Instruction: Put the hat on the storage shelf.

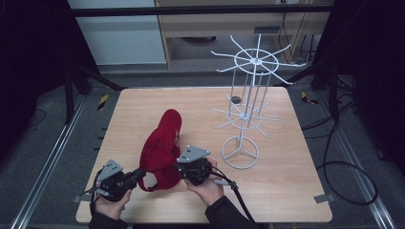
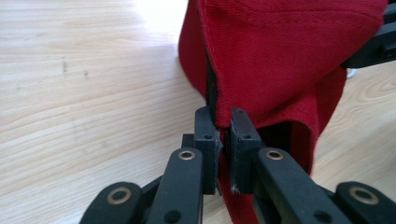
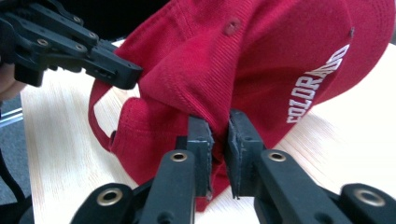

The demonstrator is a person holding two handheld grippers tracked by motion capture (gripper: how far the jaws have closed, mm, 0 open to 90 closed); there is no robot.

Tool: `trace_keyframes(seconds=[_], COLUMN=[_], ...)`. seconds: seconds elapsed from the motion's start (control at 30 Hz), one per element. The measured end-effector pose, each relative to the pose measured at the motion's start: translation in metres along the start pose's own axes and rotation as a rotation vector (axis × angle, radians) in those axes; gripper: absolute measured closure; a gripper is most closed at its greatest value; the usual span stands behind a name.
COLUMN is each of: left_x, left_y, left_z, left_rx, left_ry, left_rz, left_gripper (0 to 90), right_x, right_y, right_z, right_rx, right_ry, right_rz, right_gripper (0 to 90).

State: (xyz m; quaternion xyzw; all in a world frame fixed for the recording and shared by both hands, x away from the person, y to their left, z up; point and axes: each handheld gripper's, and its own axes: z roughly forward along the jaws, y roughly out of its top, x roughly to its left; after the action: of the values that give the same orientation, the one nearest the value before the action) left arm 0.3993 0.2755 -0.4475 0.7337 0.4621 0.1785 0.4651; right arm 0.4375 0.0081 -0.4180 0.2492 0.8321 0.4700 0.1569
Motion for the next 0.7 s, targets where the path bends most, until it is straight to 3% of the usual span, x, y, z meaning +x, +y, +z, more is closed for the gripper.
trace_keyframes(seconds=[0.07,0.13,0.33,0.57,0.7], left_x=[0.003,0.006,0.013,0.028,0.034], left_y=[-0.001,-0.002,-0.004,-0.01,-0.012], left_z=[0.0,0.001,0.001,0.003,0.005], left_rx=[0.01,0.018,0.038,0.115,0.15], left_ry=[0.015,0.028,0.065,0.133,0.175], left_rz=[-0.006,-0.003,-0.01,-0.036,-0.028], left_gripper=[83.6,83.6,83.7,83.7,83.6], right_x=[0.0,0.002,0.002,-0.005,-0.01], right_y=[0.001,0.0,-0.002,-0.009,-0.015], right_z=[0.004,0.008,0.003,-0.008,-0.011], right_rx=[-0.002,-0.024,-0.071,-0.074,-0.066], right_ry=[0.011,0.017,0.044,0.033,0.025], right_rz=[0.0,-0.01,0.0,0.015,0.022], right_gripper=[76.9,66.1,53.6,52.4,52.3])
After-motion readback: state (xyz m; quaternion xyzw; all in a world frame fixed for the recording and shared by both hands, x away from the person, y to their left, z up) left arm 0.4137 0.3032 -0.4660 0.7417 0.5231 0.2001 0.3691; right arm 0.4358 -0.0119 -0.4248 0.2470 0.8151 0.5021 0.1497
